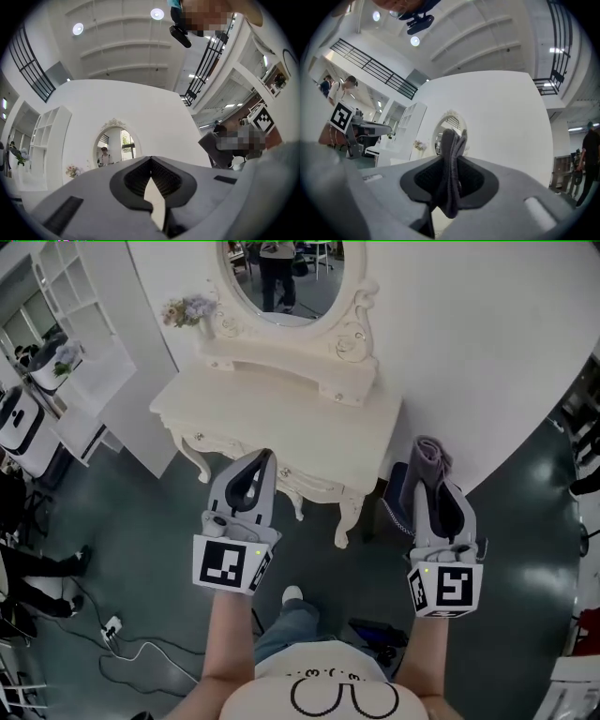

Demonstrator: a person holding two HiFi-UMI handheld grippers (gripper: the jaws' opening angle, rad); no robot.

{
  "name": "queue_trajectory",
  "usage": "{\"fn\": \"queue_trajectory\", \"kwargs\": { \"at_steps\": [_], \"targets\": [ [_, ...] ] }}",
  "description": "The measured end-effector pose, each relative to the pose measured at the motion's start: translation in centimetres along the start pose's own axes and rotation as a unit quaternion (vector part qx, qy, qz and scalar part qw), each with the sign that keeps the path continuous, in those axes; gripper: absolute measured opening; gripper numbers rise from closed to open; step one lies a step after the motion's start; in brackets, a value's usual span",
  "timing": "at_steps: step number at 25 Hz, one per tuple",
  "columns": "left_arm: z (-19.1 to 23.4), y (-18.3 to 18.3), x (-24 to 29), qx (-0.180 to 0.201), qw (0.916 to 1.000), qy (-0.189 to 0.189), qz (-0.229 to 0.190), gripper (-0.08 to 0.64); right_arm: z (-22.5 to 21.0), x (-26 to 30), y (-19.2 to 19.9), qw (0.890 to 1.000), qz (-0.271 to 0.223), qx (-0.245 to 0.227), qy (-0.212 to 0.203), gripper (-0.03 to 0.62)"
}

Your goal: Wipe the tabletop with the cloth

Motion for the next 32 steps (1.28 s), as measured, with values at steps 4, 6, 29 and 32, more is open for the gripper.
{"fn": "queue_trajectory", "kwargs": {
  "at_steps": [4,6,29,32],
  "targets": [
    [4.8,2.3,1.7,-0.015,0.9997,0.014,0.009,-0.002,2.1,4.0,1.1,0.999,0.020,-0.010,0.030,0.083],
    [6.7,3.2,2.4,-0.020,0.9993,0.028,0.013,-0.002,3.0,5.5,1.7,0.998,0.039,-0.032,0.042,0.086],
    [15.6,12.2,10.4,-0.060,0.9928,0.090,0.051,-0.002,4.9,17.0,10.3,0.974,0.198,0.059,0.093,0.087],
    [16.0,13.8,13.4,-0.062,0.9896,0.112,0.065,-0.002,4.5,19.2,12.0,0.970,0.210,0.065,0.101,0.087]
  ]
}}
Point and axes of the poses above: the fingertips, and each gripper's own axes: x forward along the fingers, z to its left, y out of its underside, the point moved 3 cm from there along -x, backward along the fingers, and after that the axes turned 11 degrees about y, right-handed, at the moved point
